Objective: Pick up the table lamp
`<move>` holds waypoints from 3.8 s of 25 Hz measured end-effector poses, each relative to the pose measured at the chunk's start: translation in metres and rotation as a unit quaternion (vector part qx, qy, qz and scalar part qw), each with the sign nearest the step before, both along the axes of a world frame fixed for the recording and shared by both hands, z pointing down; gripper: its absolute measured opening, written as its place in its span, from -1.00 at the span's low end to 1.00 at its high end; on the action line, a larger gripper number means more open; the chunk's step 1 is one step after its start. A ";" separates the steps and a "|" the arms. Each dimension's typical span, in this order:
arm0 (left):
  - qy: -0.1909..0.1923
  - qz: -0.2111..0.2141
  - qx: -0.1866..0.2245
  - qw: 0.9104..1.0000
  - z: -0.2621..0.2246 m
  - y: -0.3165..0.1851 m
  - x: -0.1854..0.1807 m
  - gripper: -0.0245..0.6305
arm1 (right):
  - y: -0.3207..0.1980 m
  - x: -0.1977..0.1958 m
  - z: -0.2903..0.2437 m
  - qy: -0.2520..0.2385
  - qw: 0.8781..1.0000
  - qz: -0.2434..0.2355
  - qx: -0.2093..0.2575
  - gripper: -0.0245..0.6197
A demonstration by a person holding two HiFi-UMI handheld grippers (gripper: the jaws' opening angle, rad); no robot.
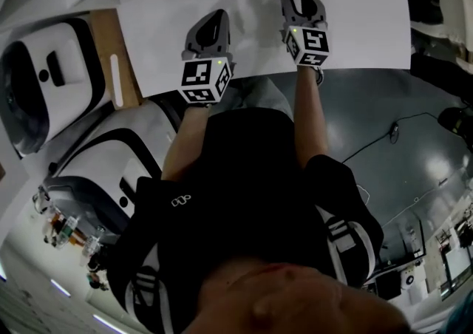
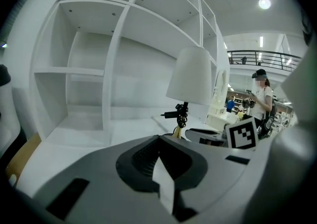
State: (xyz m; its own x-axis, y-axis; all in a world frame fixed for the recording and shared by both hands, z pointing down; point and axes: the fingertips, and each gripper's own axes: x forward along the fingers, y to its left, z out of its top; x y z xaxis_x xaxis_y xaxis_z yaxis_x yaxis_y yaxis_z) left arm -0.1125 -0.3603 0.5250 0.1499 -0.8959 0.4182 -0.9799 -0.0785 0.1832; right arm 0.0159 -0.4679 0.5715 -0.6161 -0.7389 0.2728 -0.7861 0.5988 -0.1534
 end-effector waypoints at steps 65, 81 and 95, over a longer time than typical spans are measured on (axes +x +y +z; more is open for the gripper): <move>0.052 0.098 0.151 0.982 -0.133 -0.026 0.056 -0.89 | 0.037 0.038 -0.165 0.042 0.994 0.086 0.056 -0.59; 0.044 0.157 0.227 0.960 -0.211 -0.052 0.091 -0.89 | 0.052 0.063 -0.244 0.030 0.987 0.126 0.095 -0.59; 0.019 0.163 0.235 0.958 -0.218 -0.046 0.098 -0.89 | 0.056 0.072 -0.248 0.032 0.985 0.140 0.096 -0.60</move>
State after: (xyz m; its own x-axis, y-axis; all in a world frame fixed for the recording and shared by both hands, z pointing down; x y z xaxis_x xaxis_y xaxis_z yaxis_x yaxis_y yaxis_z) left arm -0.0147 -0.4064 0.3071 0.4603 -0.8872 -0.0319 -0.8829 -0.4613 0.0876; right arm 0.0876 -0.4122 0.3240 -0.3676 -0.9189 0.1435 -0.9286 0.3710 -0.0027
